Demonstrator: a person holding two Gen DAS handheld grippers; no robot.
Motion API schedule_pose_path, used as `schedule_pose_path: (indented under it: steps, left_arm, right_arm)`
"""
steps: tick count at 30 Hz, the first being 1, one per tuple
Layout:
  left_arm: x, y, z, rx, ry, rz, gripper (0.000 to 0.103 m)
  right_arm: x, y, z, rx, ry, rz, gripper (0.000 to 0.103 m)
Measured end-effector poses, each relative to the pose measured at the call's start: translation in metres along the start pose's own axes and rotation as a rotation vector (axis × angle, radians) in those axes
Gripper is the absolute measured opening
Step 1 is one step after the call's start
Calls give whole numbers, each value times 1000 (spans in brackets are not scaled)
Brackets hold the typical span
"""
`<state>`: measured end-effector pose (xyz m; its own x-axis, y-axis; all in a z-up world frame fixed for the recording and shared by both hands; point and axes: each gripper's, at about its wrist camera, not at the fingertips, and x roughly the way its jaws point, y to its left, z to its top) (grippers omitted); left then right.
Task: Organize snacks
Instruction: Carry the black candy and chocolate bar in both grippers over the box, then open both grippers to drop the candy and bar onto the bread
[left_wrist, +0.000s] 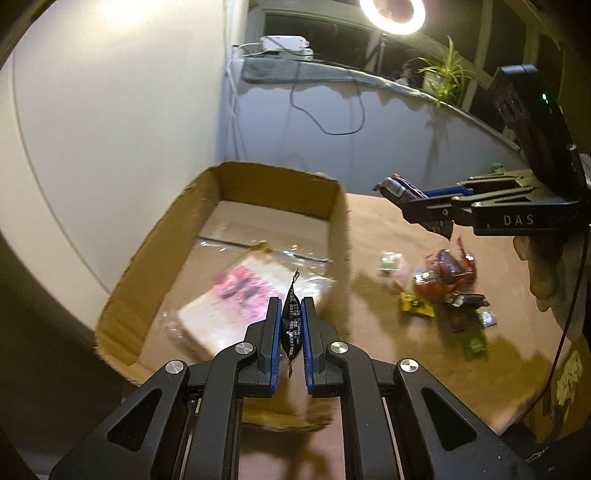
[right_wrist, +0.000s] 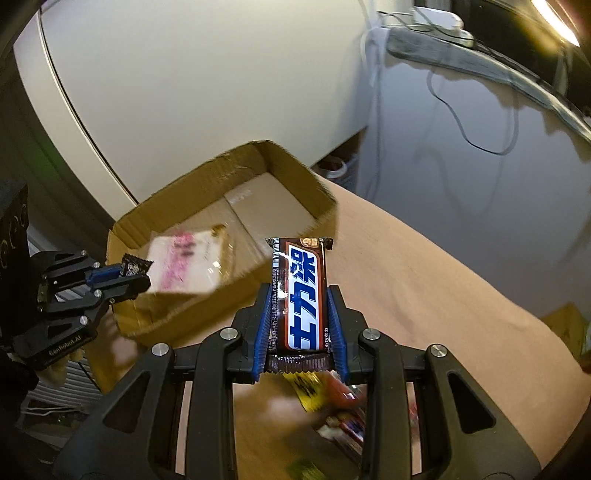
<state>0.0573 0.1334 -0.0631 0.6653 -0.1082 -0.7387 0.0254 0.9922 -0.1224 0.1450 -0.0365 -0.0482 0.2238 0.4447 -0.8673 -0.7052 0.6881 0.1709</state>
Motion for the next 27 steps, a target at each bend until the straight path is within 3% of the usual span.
schedule_pose_path:
  steps: [12,27]
  left_arm:
    - [8,20,4,-29,8,26,9]
    - [15,29,9,-53,8,58,9]
  right_arm:
    - [53,32,38,-35,36,43,30]
    - [84,41,49,-40,69,43,30]
